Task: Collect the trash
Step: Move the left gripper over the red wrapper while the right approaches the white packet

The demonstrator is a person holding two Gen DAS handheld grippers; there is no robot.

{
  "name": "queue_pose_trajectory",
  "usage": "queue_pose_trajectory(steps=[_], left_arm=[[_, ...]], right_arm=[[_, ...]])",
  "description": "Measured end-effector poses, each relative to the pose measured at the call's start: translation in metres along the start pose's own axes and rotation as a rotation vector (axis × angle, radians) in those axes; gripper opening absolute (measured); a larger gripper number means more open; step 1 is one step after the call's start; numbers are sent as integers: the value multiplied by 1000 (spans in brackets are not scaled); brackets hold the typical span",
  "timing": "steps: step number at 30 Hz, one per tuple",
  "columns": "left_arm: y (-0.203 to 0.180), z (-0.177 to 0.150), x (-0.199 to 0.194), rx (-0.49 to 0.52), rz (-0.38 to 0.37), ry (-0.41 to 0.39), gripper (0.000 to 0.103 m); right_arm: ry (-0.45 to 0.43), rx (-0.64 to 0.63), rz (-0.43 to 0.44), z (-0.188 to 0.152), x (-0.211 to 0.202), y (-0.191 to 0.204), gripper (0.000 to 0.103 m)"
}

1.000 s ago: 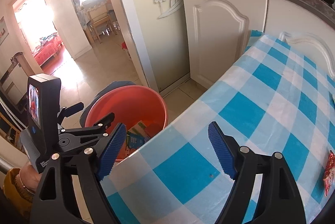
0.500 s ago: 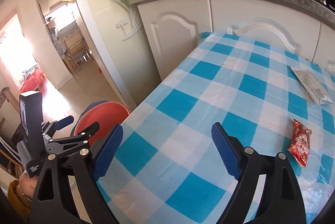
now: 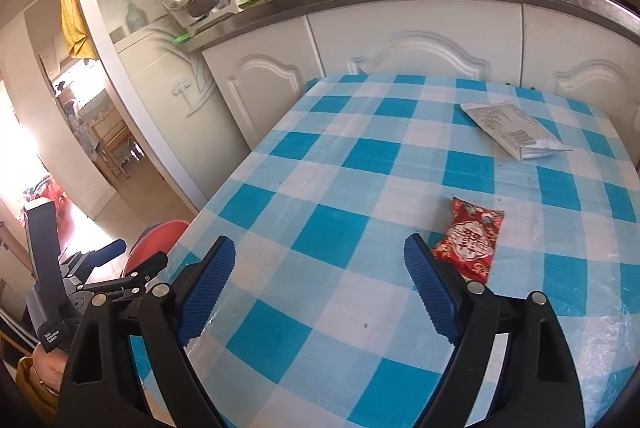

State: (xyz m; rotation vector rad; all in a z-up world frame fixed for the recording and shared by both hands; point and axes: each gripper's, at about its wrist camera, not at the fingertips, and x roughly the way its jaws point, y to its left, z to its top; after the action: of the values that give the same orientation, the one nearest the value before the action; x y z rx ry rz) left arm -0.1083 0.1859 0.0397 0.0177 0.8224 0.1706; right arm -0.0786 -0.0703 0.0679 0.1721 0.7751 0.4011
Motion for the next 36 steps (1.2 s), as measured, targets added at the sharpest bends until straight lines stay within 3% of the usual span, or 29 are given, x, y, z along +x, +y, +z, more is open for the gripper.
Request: queue_pose_trajectory(steps=[19, 36], left_arm=[[-108, 5, -17, 173, -129, -13, 90], [-196, 7, -18, 325, -245, -15, 90]], right_arm=[[-100, 151, -125, -11, -49, -94, 86], [-154, 156, -249, -6, -63, -137, 86]])
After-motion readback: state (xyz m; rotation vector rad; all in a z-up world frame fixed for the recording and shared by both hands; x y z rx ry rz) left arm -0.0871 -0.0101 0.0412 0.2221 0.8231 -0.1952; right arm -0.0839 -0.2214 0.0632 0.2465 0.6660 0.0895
